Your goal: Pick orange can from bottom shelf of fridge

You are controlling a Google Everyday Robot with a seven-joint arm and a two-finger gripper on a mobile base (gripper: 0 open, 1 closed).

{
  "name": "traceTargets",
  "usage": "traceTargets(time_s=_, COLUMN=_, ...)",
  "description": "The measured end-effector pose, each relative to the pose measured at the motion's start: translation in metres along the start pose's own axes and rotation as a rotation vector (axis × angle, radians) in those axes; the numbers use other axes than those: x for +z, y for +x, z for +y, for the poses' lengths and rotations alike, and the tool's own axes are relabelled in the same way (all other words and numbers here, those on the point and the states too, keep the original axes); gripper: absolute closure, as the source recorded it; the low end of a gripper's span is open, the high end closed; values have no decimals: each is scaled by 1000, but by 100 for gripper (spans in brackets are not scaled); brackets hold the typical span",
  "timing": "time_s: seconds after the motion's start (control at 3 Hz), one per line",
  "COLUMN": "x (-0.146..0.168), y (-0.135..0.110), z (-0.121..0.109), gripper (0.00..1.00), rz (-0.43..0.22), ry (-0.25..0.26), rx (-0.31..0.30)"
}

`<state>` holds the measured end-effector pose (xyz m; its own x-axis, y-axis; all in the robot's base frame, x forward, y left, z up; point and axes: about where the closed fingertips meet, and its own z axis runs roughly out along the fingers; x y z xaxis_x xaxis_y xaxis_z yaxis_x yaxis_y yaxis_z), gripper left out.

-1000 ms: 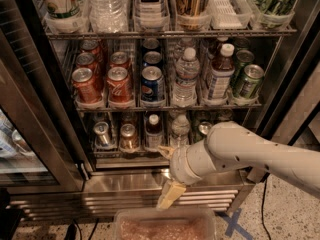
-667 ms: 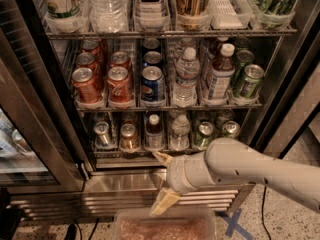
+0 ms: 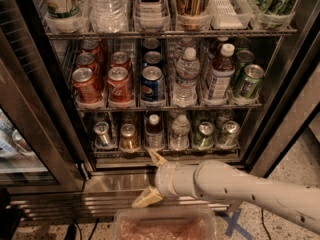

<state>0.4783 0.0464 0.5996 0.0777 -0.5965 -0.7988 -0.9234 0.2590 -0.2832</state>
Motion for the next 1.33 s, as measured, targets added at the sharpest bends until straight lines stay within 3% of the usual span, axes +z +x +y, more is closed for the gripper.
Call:
traceTargets(time_s=0.67, x=24, y=-4, z=-40, gripper=0, rz=-45, ry=216, rx=183)
traceTargets(time_s=1.0, x=27, y=-17, z=-41, gripper=0, rz=-51, ry=304, rx=273)
traceTargets(time_s=1.33, x=30, y=-30, z=-28, gripper=0, rz=-52, ry=378, rx=337)
